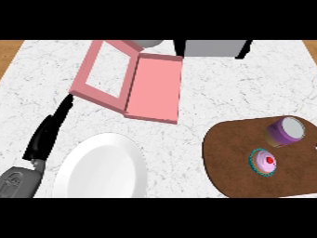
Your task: Pick the can from the cutting board and place it in the cardboard box
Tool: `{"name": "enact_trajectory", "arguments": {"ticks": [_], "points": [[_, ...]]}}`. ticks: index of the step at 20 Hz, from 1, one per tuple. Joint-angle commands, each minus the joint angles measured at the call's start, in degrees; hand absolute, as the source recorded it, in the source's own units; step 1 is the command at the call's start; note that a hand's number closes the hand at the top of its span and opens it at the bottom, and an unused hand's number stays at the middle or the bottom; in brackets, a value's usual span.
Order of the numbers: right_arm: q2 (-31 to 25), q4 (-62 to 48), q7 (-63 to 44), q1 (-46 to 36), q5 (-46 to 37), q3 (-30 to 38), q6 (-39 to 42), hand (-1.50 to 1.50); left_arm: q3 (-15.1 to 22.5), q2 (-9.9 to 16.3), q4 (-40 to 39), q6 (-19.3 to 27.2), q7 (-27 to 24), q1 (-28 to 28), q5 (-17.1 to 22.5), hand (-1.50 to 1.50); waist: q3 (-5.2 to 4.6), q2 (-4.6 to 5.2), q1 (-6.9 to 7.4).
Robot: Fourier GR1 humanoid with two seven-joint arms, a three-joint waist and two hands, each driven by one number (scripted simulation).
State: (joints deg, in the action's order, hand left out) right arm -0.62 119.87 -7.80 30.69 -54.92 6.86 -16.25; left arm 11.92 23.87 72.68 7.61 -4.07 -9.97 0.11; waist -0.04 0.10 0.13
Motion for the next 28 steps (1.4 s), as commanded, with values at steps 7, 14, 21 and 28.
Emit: {"name": "enact_trajectory", "arguments": {"ticks": [7, 14, 21, 28], "points": [[-1.0, -9.8, -2.5, -11.6, -3.1, 2.4, -0.4, -1.50, -4.6, -1.8, -1.5, -3.5, -3.6, 1.1, -3.3, 0.00, 0.04, -0.07, -0.22], [-0.3, -8.7, -2.5, -10.7, -8.3, 0.6, -1.3, -1.50, -5.1, -4.2, 6.2, -4.5, 2.2, 4.6, -5.9, 0.00, 0.04, -0.15, -0.20], [-4.0, -15.4, -4.9, -19.1, -4.9, 4.7, 3.8, -1.50, -7.0, -6.4, 2.8, -5.5, 3.1, 0.3, -8.3, 0.00, 0.04, -0.10, -0.32], [-1.4, -21.7, -6.0, -22.0, -9.6, 2.7, -1.6, -1.50, -9.2, -8.3, 3.4, -5.8, 1.4, 2.0, -11.5, 0.00, 0.04, -0.11, -0.22]]}}
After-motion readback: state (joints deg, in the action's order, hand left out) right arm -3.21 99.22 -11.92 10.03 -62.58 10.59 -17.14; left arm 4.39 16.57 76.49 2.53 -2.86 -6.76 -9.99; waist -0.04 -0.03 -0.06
